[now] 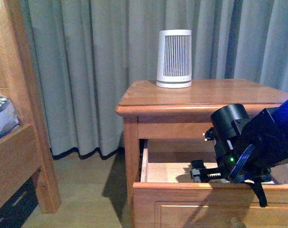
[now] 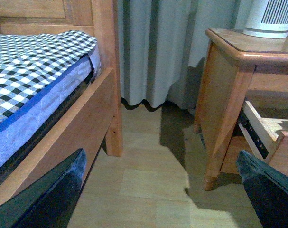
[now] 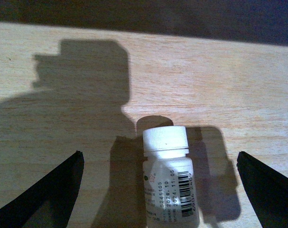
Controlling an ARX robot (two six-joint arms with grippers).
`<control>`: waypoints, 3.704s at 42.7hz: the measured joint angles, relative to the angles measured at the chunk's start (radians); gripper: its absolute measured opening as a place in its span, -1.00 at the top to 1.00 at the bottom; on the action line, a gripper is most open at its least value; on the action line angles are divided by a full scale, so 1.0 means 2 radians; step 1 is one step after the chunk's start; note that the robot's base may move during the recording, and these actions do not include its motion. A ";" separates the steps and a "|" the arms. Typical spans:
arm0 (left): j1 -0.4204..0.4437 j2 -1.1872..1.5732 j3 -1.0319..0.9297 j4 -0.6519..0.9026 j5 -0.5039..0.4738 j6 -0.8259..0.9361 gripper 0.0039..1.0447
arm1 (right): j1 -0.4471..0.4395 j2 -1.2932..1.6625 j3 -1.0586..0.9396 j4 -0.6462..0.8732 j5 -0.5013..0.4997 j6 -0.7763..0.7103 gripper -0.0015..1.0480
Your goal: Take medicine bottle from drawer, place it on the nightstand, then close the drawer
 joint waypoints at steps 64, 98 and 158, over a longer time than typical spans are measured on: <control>0.000 0.000 0.000 0.000 0.000 0.000 -0.88 | 0.005 -0.083 -0.029 0.001 0.013 0.051 0.42; 0.000 0.000 0.000 0.000 0.000 0.000 -0.88 | -0.033 -0.202 0.097 -0.098 0.004 0.009 0.42; 0.000 0.000 0.000 0.000 0.000 0.000 -0.88 | -0.087 -0.139 0.220 -0.046 0.013 -0.001 -0.87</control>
